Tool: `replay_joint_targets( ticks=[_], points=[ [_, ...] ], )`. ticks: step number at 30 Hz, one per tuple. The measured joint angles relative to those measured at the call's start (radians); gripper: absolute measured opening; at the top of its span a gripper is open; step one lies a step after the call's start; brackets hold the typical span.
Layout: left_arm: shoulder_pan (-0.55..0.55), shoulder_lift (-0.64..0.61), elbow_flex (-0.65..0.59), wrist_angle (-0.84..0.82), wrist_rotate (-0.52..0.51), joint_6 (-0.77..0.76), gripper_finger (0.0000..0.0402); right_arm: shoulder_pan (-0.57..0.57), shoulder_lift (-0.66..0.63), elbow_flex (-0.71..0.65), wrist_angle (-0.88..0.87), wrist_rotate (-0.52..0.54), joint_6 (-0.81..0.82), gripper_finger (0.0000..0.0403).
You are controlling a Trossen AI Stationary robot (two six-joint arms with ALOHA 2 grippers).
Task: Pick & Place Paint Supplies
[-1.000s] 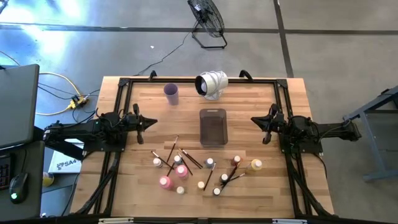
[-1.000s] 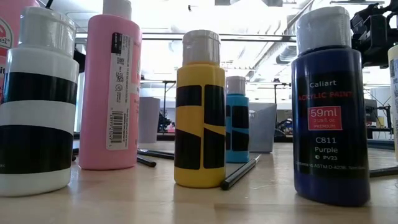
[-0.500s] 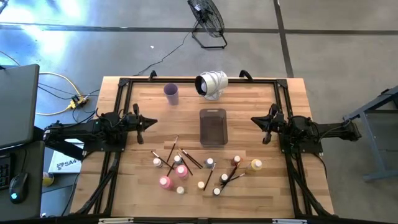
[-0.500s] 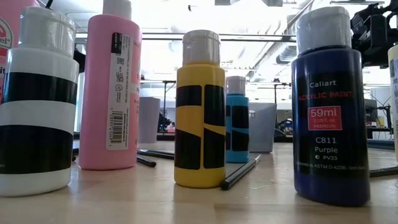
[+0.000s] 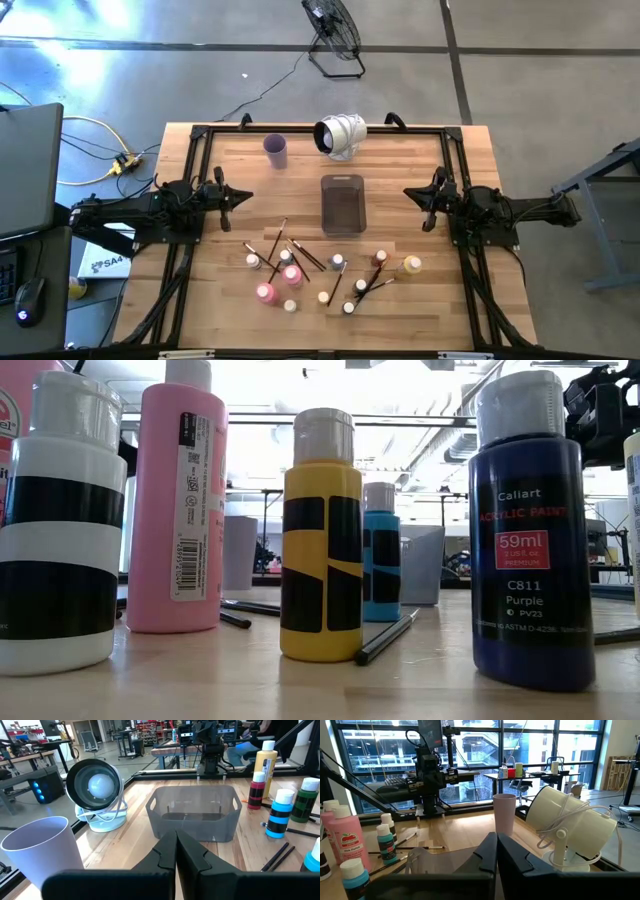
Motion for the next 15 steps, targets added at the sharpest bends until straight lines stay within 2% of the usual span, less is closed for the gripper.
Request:
replay_joint_targets(
  ticks=[15],
  points=[
    [0.000,0.000,0.000,0.000,0.000,0.000,0.0000,0.000,0.000,0.000,0.009,0.001,-0.001,0.0003]
  ],
)
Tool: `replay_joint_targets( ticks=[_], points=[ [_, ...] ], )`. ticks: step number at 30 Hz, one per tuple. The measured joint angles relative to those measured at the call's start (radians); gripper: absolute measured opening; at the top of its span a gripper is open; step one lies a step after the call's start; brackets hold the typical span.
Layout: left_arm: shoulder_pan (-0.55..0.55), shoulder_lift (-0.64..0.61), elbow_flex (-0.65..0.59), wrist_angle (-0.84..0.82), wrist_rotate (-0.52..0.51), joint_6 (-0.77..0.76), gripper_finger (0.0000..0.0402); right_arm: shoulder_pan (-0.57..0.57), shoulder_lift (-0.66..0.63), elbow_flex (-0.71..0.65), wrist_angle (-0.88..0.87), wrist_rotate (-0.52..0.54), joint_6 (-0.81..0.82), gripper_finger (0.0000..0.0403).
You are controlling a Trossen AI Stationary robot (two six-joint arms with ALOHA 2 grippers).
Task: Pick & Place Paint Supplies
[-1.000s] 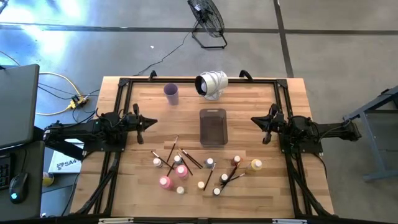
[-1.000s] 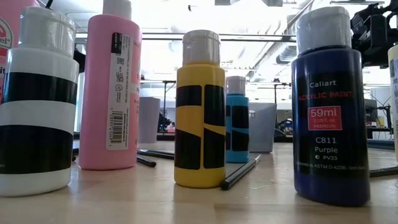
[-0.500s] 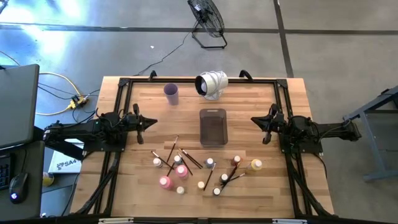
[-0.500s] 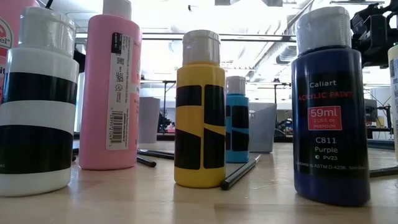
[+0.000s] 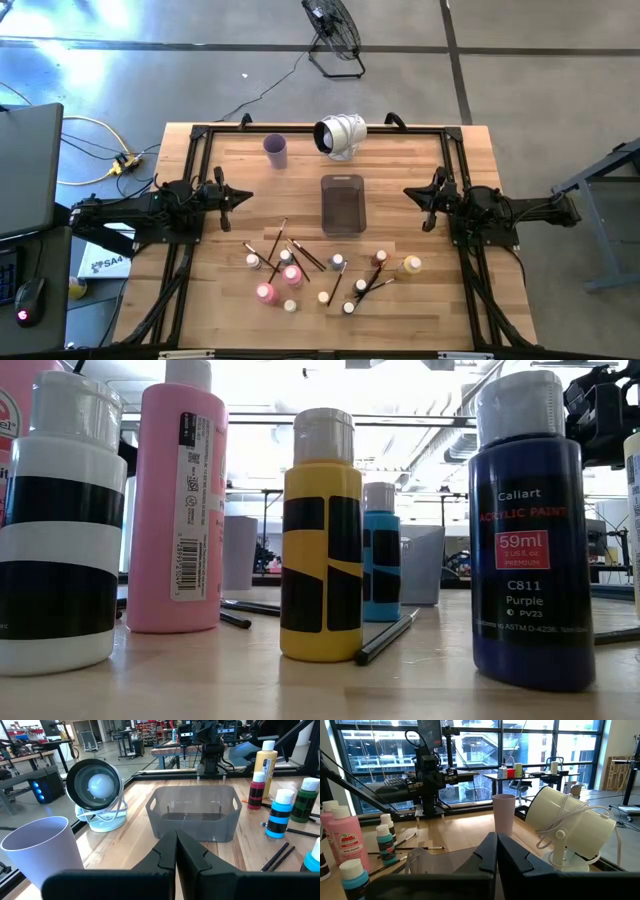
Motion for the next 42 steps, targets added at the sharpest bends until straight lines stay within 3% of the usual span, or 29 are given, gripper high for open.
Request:
replay_joint_targets(
  ticks=[18,26,42],
  points=[
    [0.000,0.000,0.000,0.000,0.001,-0.002,0.0000,0.000,0.000,0.000,0.003,0.004,0.055,0.0003],
    [0.000,0.000,0.000,0.000,0.015,-0.150,0.0000,0.000,0.000,0.000,0.004,0.004,0.051,0.0003],
    [0.000,0.000,0.000,0.000,0.017,-0.150,0.0000,0.000,0.000,0.000,0.004,-0.024,0.075,0.0003]
  ],
)
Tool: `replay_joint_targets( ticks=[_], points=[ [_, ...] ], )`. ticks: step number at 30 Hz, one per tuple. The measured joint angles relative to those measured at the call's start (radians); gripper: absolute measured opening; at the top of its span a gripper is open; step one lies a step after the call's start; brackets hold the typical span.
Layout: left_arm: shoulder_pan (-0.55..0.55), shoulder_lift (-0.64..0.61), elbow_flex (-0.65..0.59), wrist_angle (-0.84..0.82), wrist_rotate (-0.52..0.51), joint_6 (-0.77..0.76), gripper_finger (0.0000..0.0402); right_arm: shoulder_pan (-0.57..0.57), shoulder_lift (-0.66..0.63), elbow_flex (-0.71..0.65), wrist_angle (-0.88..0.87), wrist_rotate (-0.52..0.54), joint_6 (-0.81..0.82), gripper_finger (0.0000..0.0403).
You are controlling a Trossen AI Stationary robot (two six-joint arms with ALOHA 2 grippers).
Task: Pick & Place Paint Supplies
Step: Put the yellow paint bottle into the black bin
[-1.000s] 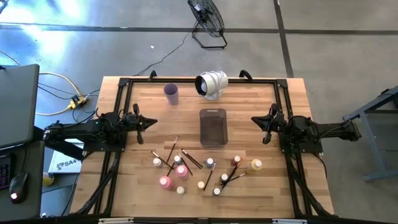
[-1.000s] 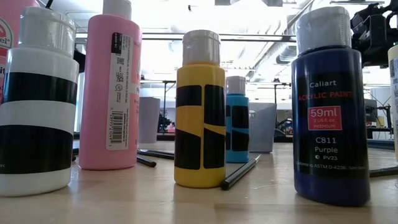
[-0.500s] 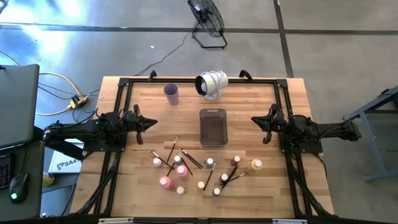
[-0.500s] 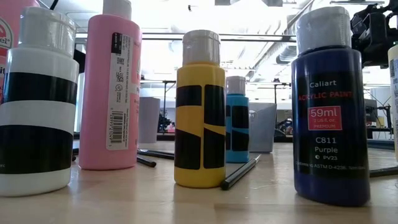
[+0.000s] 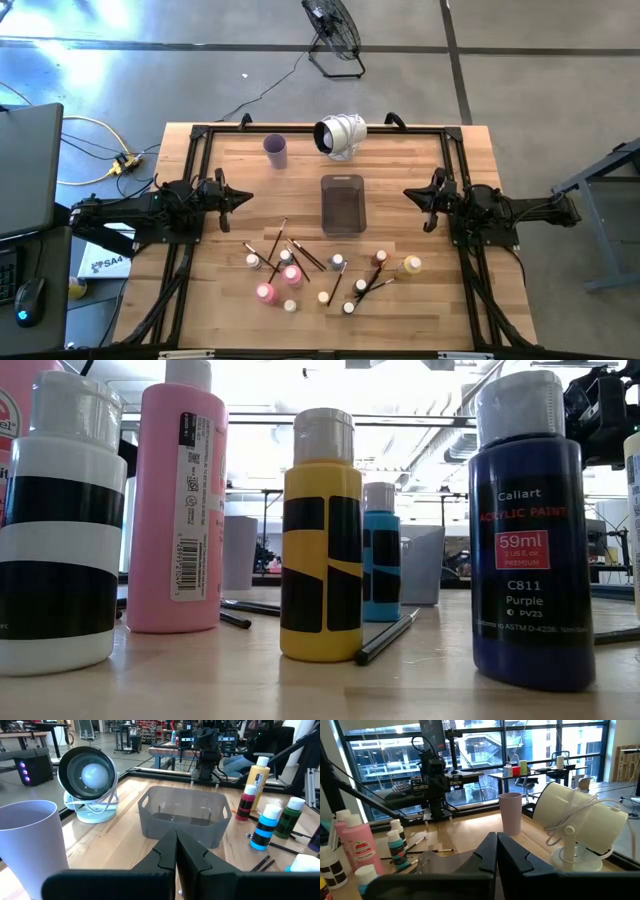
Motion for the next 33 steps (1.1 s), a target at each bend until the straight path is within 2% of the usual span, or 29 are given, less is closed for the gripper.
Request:
replay_joint_targets(
  ticks=[11,24,30,33],
  points=[
    [0.000,0.000,-0.001,0.004,0.001,0.000,0.0000,0.000,0.000,0.000,-0.001,-0.059,0.000,0.0003],
    [0.000,0.000,-0.003,0.026,0.003,0.053,0.0000,0.000,0.000,0.004,-0.002,-0.060,0.019,0.0003],
    [0.000,0.000,-0.003,0.028,0.001,0.053,0.0000,0.000,0.001,0.055,-0.018,-0.177,0.028,0.0003],
    [0.000,0.000,-0.003,0.029,-0.001,0.053,0.0000,0.000,0.024,0.082,-0.023,-0.187,0.033,0.0003]
  ],
)
